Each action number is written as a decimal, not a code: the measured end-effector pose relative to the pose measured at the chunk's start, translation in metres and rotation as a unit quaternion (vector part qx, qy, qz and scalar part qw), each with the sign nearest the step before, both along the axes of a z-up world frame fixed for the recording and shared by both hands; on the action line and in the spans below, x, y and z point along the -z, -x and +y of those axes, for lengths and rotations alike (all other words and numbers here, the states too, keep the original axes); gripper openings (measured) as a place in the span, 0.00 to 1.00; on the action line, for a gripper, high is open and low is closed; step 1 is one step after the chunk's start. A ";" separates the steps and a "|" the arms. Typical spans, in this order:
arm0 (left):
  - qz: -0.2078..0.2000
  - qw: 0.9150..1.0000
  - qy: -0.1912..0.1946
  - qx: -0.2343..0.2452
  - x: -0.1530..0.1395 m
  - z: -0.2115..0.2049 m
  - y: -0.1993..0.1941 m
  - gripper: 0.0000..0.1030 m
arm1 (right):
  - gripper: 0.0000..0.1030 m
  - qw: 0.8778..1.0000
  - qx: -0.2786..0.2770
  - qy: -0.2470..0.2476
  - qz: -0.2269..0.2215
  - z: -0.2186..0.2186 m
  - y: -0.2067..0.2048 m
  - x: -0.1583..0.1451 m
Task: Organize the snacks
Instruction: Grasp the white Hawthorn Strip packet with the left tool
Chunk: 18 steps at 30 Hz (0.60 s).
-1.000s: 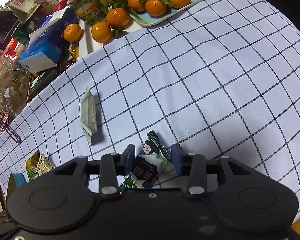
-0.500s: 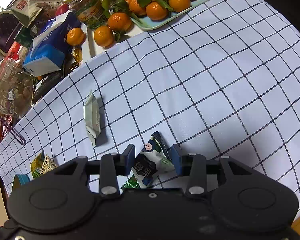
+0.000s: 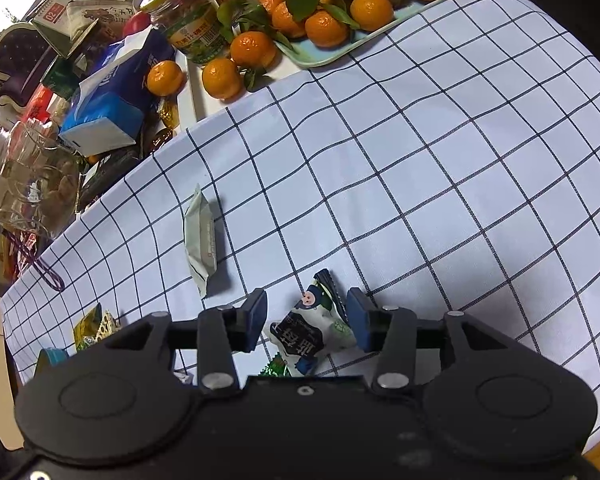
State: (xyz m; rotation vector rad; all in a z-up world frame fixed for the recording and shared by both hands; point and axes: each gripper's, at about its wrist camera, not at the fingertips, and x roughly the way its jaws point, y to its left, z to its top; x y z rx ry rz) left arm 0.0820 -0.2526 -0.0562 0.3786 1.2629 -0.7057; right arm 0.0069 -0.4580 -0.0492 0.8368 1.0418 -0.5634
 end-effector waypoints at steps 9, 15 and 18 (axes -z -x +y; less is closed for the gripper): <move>0.007 1.000 0.030 -0.005 -0.009 0.003 -0.001 0.27 | 0.47 1.000 0.015 0.000 -0.005 -0.005 0.006 -0.007; 0.011 0.999 0.052 -0.014 -0.022 0.012 -0.001 0.27 | 0.53 0.999 -0.049 -0.006 -0.006 0.007 -0.002 -0.005; 0.010 0.998 0.058 -0.021 -0.028 0.016 -0.004 0.27 | 0.54 0.996 -0.079 0.029 0.014 0.016 -0.007 -0.002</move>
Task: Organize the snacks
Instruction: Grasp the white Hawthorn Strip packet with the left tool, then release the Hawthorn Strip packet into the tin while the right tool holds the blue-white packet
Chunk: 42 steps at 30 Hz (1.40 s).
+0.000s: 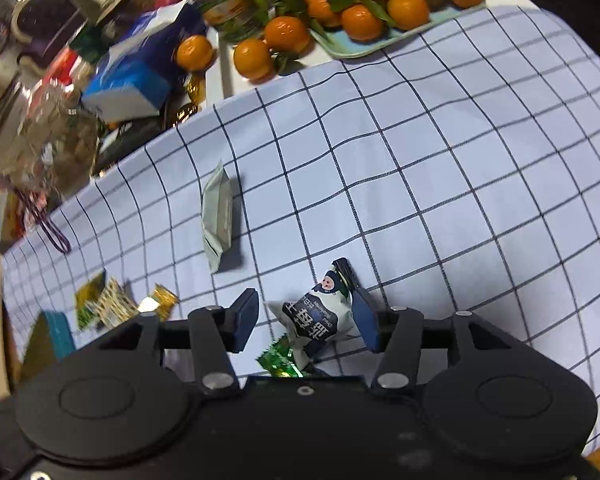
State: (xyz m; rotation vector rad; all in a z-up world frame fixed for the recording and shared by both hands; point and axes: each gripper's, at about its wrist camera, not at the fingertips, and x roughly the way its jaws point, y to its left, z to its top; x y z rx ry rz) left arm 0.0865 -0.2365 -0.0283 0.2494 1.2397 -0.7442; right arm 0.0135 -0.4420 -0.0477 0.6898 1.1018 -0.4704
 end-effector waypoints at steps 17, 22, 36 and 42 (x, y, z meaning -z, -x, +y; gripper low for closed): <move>-0.007 1.000 0.009 -0.017 -0.011 0.009 -0.008 0.27 | 0.61 0.998 -0.022 0.042 0.030 0.005 -0.004 0.015; -0.015 0.999 0.011 -0.027 -0.015 0.013 -0.010 0.27 | 0.48 0.996 -0.039 0.071 0.040 0.013 -0.009 0.014; -0.109 0.990 -0.014 -0.088 -0.042 0.089 -0.005 0.27 | 0.47 0.990 -0.011 0.123 -0.071 0.032 0.013 -0.033; -0.140 0.980 -0.021 -0.138 -0.060 0.145 -0.009 0.27 | 0.47 0.982 -0.057 0.141 -0.109 0.074 0.021 -0.048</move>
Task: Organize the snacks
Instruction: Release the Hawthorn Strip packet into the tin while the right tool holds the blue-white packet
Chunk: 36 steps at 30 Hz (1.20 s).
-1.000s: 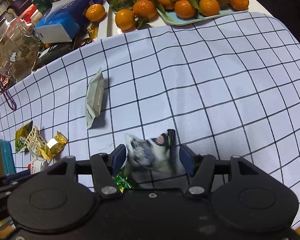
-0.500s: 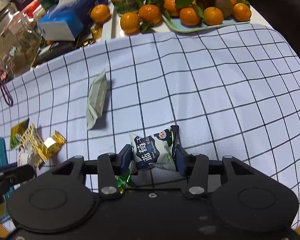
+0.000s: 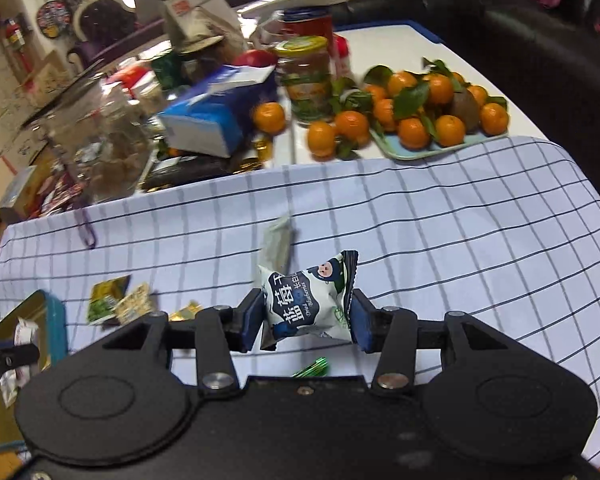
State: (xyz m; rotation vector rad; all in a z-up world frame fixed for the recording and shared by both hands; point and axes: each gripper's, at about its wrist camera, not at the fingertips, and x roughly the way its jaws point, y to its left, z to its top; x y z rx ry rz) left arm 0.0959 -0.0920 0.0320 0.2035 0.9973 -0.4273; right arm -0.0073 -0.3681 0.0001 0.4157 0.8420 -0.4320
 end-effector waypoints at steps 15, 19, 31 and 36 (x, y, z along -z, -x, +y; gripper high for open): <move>-0.022 0.982 0.011 -0.186 -0.003 0.152 -0.027 0.27 | 0.47 0.990 -0.135 -0.027 0.003 0.143 0.007 -0.016; -0.014 0.972 0.003 -0.235 0.002 0.179 -0.034 0.27 | 0.47 0.984 -0.171 -0.039 -0.007 0.183 -0.002 -0.027; 0.028 0.959 -0.005 -0.282 0.014 0.220 -0.050 0.28 | 0.47 0.964 -0.255 -0.070 -0.015 0.296 -0.041 -0.039; 0.024 0.959 -0.007 -0.283 0.014 0.223 -0.053 0.28 | 0.47 0.961 -0.265 -0.079 -0.004 0.319 -0.057 -0.033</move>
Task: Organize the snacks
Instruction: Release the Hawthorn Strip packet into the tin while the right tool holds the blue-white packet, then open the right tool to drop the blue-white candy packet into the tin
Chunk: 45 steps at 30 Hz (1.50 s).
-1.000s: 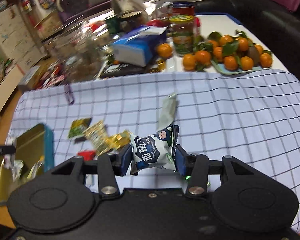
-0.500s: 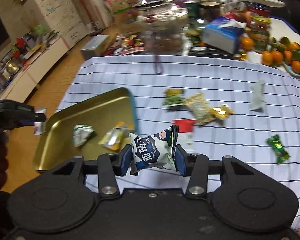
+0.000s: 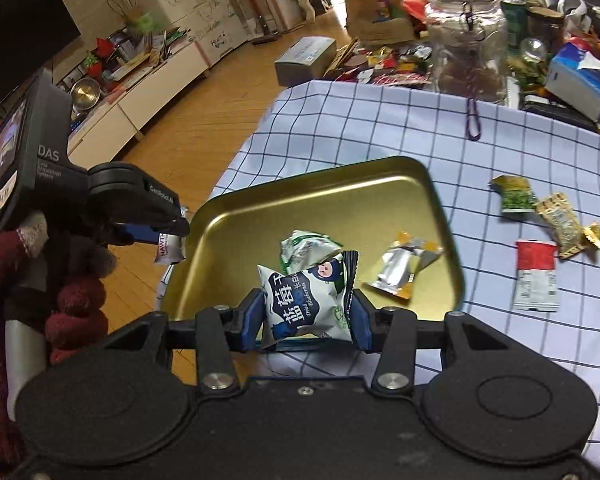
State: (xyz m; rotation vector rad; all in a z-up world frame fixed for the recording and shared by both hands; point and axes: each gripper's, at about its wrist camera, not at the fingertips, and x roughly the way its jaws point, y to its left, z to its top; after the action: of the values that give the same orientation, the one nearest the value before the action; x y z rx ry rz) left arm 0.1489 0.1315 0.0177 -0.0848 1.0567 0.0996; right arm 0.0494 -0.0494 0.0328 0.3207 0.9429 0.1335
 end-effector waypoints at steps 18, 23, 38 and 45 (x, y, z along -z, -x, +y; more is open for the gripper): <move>-0.012 1.000 0.018 0.007 -0.004 0.001 -0.002 0.35 | 0.49 1.000 0.014 -0.003 0.006 0.014 -0.031 0.014; -0.008 1.000 0.017 0.013 -0.004 -0.003 -0.001 0.35 | 0.49 1.000 0.021 -0.004 0.011 0.006 -0.028 0.016; 0.012 1.000 0.018 0.017 0.001 -0.012 -0.005 0.35 | 0.49 0.999 0.021 -0.001 0.041 -0.012 0.000 0.038; 0.013 0.999 0.006 0.049 -0.001 -0.042 -0.002 0.35 | 0.49 0.997 0.054 0.008 0.045 -0.056 0.023 0.041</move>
State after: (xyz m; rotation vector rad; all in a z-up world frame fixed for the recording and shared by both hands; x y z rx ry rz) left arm 0.1509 0.0891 0.0187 -0.0438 1.0863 0.0059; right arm 0.0268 -0.1052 -0.0083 0.3654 1.0138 0.0125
